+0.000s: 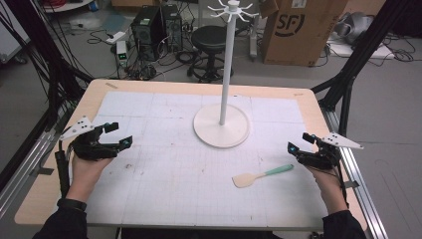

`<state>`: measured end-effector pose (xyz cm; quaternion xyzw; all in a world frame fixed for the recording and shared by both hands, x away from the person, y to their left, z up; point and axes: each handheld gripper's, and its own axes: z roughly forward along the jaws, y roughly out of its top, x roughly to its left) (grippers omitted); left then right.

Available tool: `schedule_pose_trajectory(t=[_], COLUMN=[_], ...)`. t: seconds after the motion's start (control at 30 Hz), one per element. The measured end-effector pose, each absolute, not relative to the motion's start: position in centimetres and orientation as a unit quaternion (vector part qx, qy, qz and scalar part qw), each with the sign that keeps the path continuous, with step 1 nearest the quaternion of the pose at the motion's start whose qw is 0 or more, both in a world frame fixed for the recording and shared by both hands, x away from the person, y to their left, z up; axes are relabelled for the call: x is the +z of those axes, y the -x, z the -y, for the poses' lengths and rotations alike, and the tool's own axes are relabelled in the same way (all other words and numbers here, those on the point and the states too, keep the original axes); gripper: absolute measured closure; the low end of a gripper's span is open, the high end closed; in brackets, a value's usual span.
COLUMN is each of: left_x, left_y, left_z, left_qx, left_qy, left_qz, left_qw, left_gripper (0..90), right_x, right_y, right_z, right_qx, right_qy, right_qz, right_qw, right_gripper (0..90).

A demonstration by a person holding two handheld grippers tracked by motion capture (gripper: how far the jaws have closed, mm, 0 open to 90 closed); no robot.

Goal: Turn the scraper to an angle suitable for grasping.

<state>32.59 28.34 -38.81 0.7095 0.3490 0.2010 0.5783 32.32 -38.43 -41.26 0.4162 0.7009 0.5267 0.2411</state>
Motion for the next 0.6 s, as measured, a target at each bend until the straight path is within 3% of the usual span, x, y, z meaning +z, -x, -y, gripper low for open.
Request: schedule_pose_trajectory(t=[0.6], left_x=[-39.03], left_y=[-32.69], left_z=[-28.42], left_qx=[0.197], left_qy=[-0.721], left_qz=[-0.341], left_qw=[0.571], left_gripper=[16.7], right_x=[-40.83], right_y=[-32.07], right_z=[38.97], right_qx=[0.529], right_qy=[-0.396], right_qz=[-0.716], right_qw=[0.223], right_gripper=[19.1])
